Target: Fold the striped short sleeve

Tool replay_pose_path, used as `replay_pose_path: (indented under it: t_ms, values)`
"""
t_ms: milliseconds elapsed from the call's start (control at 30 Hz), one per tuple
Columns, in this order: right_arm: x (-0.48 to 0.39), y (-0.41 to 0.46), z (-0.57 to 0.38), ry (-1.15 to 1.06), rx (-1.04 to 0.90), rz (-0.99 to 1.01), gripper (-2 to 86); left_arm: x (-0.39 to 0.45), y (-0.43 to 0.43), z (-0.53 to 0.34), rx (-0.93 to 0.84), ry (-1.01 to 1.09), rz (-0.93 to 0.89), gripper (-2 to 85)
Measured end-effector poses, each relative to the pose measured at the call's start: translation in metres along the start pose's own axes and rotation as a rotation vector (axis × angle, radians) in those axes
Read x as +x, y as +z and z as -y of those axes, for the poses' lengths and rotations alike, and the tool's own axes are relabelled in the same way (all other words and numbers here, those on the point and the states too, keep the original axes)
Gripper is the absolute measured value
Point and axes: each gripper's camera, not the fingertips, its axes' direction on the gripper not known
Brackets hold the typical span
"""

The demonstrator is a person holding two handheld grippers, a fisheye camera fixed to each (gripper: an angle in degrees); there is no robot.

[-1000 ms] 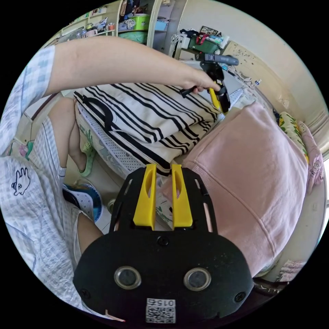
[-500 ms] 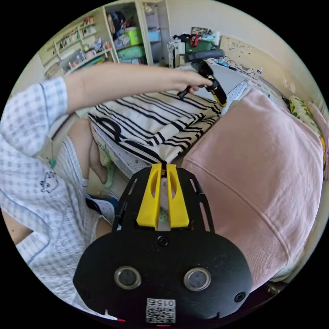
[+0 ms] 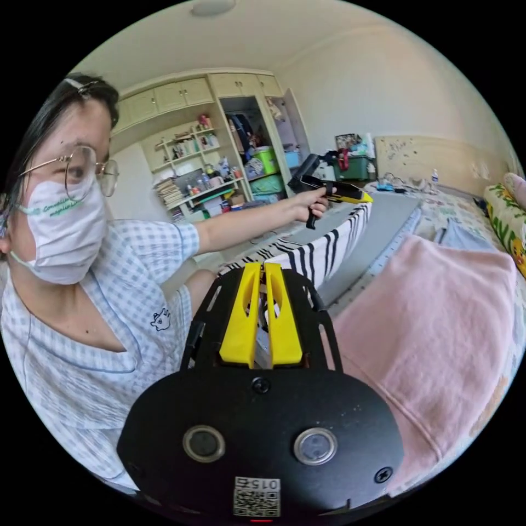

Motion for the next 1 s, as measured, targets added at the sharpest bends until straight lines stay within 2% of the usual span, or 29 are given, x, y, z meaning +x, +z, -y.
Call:
replay_pose_path:
  t_ms: [167,233,367,433,533,633,700,767,800,900,1000]
  values:
    - [-0.03,0.148,0.088,-0.101,-0.131,0.256,0.4,-0.024,-0.12,-0.023,0.068,-0.026,0.053,-0.3]
    - [-0.05,0.236,0.124,-0.128,-0.213,0.332,0.5,-0.045,-0.174,-0.042,0.079,-0.057,0.128,-0.3]
    - [-0.077,0.376,0.164,-0.134,-0.37,0.407,0.5,-0.087,-0.229,-0.075,0.076,-0.153,0.254,-0.5]
    - [-0.091,0.457,0.182,-0.141,-0.488,0.434,0.5,-0.12,-0.25,-0.096,0.076,-0.272,0.345,-0.6]
    - [-0.104,0.527,0.205,-0.14,-0.57,0.458,0.5,-0.142,-0.278,-0.113,0.157,-0.364,0.285,-0.3]
    - [-0.115,0.568,0.231,-0.172,-0.599,0.454,0.5,-0.138,-0.3,-0.122,0.173,-0.378,0.264,1.8]
    - [-0.119,0.585,0.241,-0.177,-0.617,0.466,0.5,-0.133,-0.302,-0.132,0.168,-0.392,0.249,7.3]
    - [-0.122,0.6,0.248,-0.164,-0.633,0.489,0.5,-0.134,-0.303,-0.124,0.149,-0.419,0.188,8.6]
    - [-0.125,0.61,0.253,-0.162,-0.644,0.497,0.5,-0.132,-0.302,-0.109,0.117,-0.408,0.137,9.1]
    - [-0.135,0.631,0.27,-0.173,-0.655,0.492,0.5,-0.115,-0.293,-0.079,0.009,-0.379,0.208,10.1]
    - [-0.145,0.649,0.285,-0.177,-0.66,0.489,0.5,-0.105,-0.282,-0.065,-0.074,-0.379,0.188,9.7]
